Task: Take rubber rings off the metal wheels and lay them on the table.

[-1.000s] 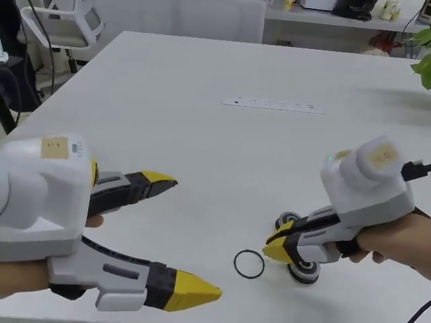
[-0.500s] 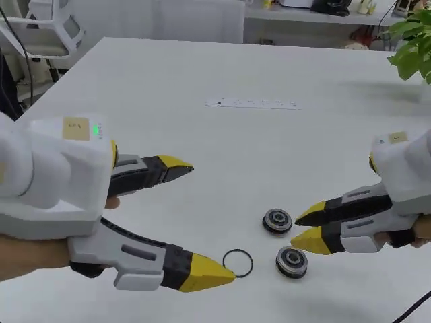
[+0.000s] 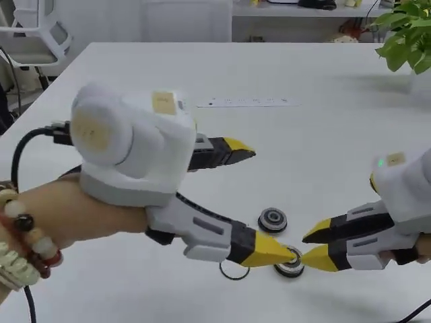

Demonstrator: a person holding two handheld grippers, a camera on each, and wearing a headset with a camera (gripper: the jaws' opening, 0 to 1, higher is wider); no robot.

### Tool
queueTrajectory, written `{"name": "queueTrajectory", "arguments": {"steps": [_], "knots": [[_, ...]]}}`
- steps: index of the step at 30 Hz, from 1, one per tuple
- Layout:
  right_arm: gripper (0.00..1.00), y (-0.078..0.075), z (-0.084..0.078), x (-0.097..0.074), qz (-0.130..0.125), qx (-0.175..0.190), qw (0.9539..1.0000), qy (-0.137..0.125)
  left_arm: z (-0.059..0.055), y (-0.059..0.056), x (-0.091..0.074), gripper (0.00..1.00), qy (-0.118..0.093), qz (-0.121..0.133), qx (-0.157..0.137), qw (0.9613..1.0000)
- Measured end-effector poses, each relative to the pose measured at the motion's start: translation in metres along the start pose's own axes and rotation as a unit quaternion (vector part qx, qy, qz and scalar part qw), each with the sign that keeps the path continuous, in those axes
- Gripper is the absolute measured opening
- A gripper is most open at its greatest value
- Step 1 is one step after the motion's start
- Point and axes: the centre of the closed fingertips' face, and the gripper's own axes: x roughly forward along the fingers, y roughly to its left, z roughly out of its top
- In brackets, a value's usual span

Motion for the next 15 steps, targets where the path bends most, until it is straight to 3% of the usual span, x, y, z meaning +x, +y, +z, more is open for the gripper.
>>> {"name": "queueTrajectory", "arguments": {"steps": [3,6,10,15], "knots": [[0.21,-0.004,-0.004,0.001,-0.004,0.000,1.0000,0.001,-0.001,0.003,0.012,0.72,0.001,-0.004,0.000,1.0000],[0.21,-0.005,-0.009,0.000,-0.007,0.002,0.9999,0.009,-0.010,0.009,0.028,0.64,0.020,-0.005,0.017,0.9996],[0.21,-0.005,-0.009,0.000,-0.006,0.004,0.9999,0.009,-0.019,0.012,0.046,0.55,0.025,-0.012,0.015,0.9995],[0.21,-0.005,-0.018,0.004,-0.005,0.001,0.9997,0.022,-0.041,0.012,0.062,0.49,0.034,-0.009,0.000,0.9994]]}}
